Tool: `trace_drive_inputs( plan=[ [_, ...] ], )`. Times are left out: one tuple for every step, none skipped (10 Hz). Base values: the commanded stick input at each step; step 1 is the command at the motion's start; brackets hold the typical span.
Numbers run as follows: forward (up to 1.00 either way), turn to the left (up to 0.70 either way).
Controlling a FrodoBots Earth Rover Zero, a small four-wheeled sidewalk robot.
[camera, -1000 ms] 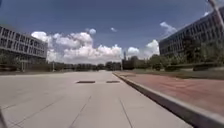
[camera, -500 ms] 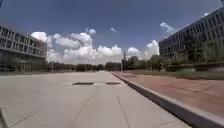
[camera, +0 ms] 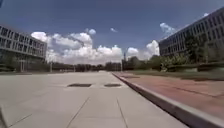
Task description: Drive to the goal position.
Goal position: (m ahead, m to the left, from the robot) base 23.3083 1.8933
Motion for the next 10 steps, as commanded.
trace_drive_inputs(
  plan=[
    [1.00, 0.00],
    [1.00, 0.00],
    [1.00, 0.00],
    [1.00, 0.00],
    [1.00, 0.00],
    [1.00, 0.00],
    [1.00, 0.00],
    [1.00, 0.00],
    [1.00, 0.00],
    [1.00, 0.06]
  ],
)
